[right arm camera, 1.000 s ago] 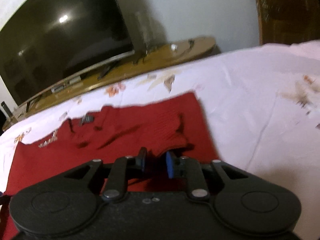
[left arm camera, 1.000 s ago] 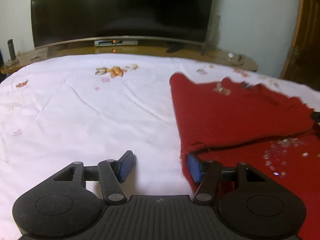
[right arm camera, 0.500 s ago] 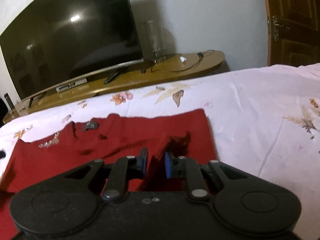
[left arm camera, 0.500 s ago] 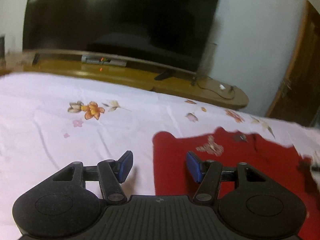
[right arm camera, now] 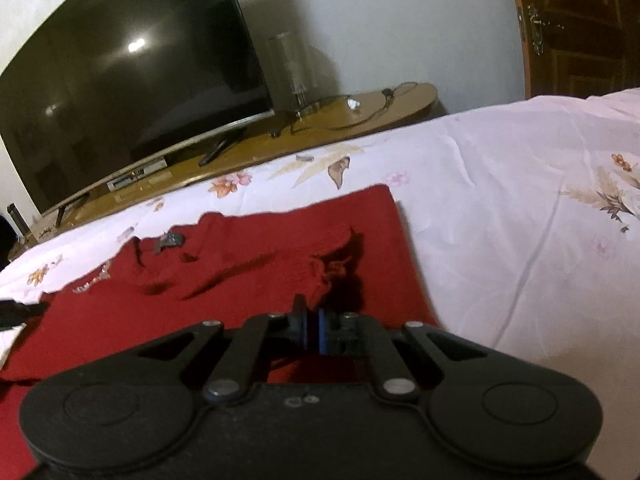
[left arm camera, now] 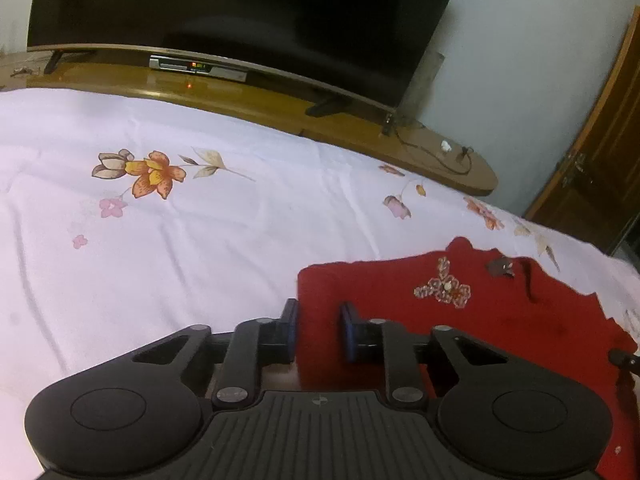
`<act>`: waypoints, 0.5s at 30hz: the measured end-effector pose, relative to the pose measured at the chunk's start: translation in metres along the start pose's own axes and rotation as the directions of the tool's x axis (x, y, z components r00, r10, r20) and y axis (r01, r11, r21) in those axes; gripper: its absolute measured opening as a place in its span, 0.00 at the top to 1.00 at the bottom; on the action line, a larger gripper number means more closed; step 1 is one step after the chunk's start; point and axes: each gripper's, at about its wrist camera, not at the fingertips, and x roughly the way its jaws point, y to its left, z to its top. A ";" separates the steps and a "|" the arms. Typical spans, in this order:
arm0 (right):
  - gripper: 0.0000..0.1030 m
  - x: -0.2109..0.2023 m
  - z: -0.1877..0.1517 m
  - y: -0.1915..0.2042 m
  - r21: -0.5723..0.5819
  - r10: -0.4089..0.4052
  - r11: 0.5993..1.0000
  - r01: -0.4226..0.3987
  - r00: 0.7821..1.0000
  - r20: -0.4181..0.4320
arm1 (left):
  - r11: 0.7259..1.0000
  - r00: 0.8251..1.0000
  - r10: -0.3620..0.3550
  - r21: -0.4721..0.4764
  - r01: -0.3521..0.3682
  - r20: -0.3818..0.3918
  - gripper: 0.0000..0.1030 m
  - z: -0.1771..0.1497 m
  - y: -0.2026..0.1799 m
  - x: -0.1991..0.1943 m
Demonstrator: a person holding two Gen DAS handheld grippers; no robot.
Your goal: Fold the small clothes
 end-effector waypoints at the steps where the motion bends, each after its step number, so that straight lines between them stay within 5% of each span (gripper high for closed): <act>1: 0.95 -0.003 0.001 0.000 0.004 0.001 1.000 -0.001 1.000 0.011 | 1.000 1.000 -0.010 -0.017 0.010 0.003 0.86 0.000 0.003 -0.001; 6: 0.95 -0.017 0.005 0.001 -0.009 0.012 1.000 -0.012 0.999 0.040 | 1.000 1.000 -0.023 -0.016 0.023 0.005 0.88 0.000 0.005 0.000; 11: 0.95 -0.003 -0.007 -0.006 0.002 -0.048 0.999 0.048 0.999 -0.025 | 1.000 1.000 -0.013 -0.015 0.013 0.005 0.88 0.001 0.006 0.003; 15: 0.91 -0.004 -0.007 -0.007 0.015 -0.056 0.998 0.057 0.998 -0.017 | 0.999 0.999 -0.033 -0.036 0.034 0.022 0.77 0.000 0.015 -0.001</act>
